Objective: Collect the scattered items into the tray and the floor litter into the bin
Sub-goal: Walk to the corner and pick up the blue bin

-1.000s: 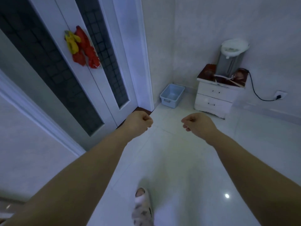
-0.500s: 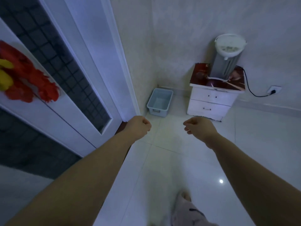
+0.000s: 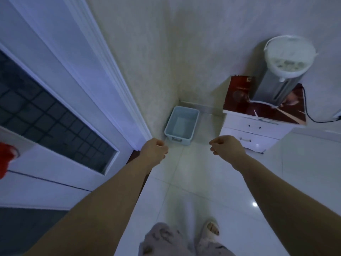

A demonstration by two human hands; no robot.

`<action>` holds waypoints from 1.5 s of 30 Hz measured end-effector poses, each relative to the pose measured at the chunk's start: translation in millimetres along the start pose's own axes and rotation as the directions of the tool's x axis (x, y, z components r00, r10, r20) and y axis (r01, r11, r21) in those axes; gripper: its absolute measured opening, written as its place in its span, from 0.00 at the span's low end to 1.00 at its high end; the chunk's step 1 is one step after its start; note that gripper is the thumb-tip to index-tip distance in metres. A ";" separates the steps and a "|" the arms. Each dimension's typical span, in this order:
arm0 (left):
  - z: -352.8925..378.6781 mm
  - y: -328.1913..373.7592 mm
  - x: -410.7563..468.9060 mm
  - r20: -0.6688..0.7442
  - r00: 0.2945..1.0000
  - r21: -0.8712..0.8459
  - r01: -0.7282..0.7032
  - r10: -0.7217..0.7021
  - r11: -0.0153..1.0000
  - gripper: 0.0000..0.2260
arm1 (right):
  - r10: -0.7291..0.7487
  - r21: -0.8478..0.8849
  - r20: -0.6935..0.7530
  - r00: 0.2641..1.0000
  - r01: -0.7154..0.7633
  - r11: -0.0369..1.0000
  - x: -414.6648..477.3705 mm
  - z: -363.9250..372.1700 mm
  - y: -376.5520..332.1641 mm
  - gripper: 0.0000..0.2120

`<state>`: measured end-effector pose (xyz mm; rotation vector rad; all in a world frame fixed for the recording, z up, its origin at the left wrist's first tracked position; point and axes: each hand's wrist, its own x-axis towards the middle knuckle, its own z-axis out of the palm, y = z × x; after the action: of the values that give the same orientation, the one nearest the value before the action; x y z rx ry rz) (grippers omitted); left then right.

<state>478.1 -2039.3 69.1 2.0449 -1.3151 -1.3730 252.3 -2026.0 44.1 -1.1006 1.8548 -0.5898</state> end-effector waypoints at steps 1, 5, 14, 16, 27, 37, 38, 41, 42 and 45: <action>0.6 1.9 14.0 -0.006 1.000 -0.011 0.014 -0.014 1.000 0.12 | 0.015 0.016 0.005 1.000 -0.016 1.000 15.9 1.6 -1.7 0.09; -0.5 12.7 85.1 0.014 0.997 -0.029 0.071 -0.071 0.997 0.15 | 0.071 0.037 0.037 0.997 -0.072 0.997 89.5 15.2 -13.2 0.09; -0.8 32.8 278.1 0.144 0.955 -0.047 0.269 -0.260 0.962 0.16 | 0.236 0.113 0.030 0.971 -0.238 0.965 252.8 71.8 -33.2 0.09; 3.2 29.6 311.8 0.140 0.946 -0.045 0.300 -0.291 0.953 0.18 | 0.257 0.141 0.037 0.966 -0.260 0.955 283.9 83.6 -35.0 0.09; 83.3 -28.0 520.0 0.098 0.852 -0.145 0.523 -0.514 0.840 0.04 | 0.380 0.047 0.142 0.914 -0.390 0.920 486.1 160.9 40.6 0.07; 155.9 -130.9 660.2 0.035 0.777 -0.167 0.625 -0.629 0.763 0.03 | 0.480 -0.219 0.152 0.864 -0.444 0.869 600.8 255.6 148.4 0.23; 161.3 -140.7 666.9 0.050 0.761 -0.163 0.645 -0.647 0.747 0.04 | 0.488 -0.232 0.147 0.860 -0.449 0.863 607.5 265.4 158.4 0.25; 173.1 -167.0 680.3 0.065 0.710 -0.176 0.699 -0.701 0.693 0.09 | 0.534 -0.234 0.147 0.833 -0.495 0.837 617.7 286.0 176.8 0.26; 176.8 -172.7 683.4 0.070 0.699 -0.185 0.711 -0.712 0.679 0.08 | 0.546 -0.221 0.139 0.827 -0.511 0.831 620.1 291.4 182.2 0.25; 185.3 -183.7 693.9 0.068 0.662 -0.252 0.735 -0.746 0.629 0.06 | 0.575 -0.171 0.111 0.811 -0.554 0.815 624.5 303.4 194.9 0.23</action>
<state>480.7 -2490.1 -519.5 2.5063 -0.1689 -1.6725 285.1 -2461.2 -530.0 -0.5901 1.9706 -0.0271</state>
